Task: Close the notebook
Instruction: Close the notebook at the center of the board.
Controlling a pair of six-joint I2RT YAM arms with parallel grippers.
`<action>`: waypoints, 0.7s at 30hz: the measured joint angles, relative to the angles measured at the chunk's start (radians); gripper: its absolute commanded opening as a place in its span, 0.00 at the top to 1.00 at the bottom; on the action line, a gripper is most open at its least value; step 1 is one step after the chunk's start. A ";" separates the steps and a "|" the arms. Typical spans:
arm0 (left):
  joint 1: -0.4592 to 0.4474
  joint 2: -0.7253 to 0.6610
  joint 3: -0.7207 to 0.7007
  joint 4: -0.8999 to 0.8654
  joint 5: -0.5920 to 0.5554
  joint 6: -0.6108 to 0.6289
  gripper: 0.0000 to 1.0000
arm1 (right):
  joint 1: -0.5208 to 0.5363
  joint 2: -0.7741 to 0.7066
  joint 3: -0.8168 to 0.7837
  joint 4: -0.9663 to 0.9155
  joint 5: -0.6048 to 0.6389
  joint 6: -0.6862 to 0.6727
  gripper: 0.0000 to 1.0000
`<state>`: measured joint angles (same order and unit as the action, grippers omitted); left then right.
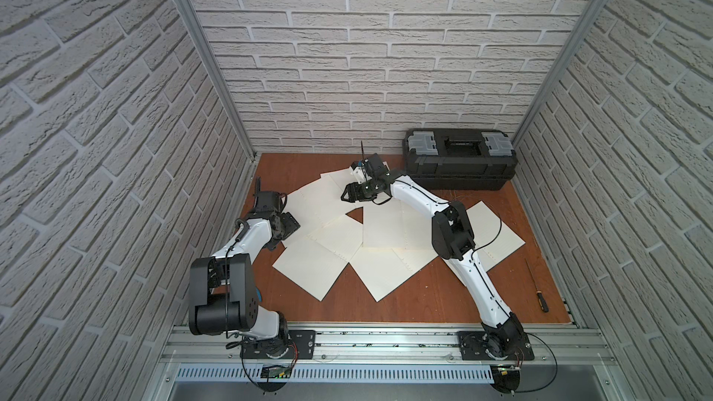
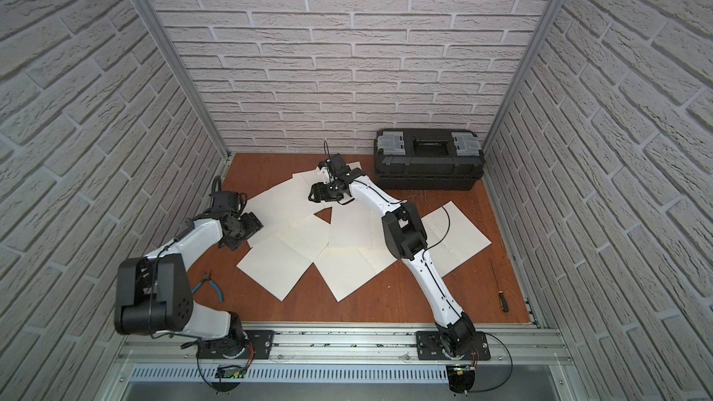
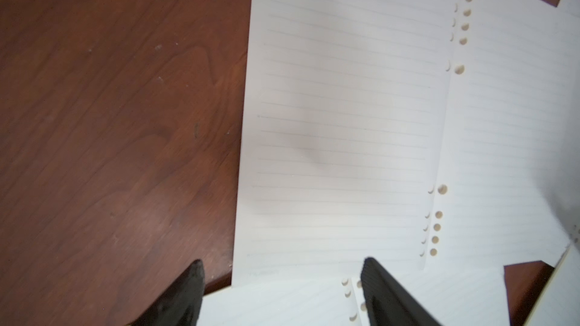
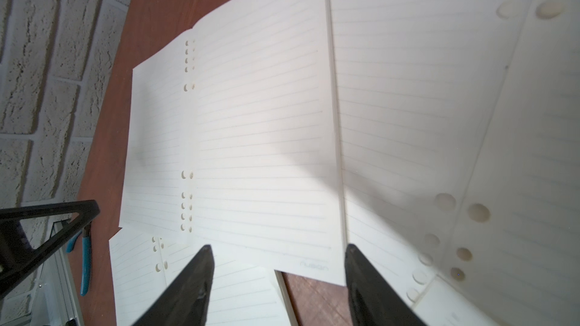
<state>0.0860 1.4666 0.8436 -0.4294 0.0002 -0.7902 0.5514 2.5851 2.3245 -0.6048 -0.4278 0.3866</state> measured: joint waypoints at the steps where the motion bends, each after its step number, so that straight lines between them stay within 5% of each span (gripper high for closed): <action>1: 0.001 0.003 -0.004 0.003 0.002 0.000 0.22 | 0.001 0.010 0.000 0.000 -0.003 0.001 0.37; 21: 0.015 0.059 -0.021 0.050 0.026 0.000 0.26 | 0.005 0.050 0.023 0.003 -0.008 0.003 0.37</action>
<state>0.1009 1.5257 0.8230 -0.3790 0.0261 -0.7906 0.5564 2.6347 2.3470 -0.6014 -0.4358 0.3893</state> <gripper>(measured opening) 0.751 0.635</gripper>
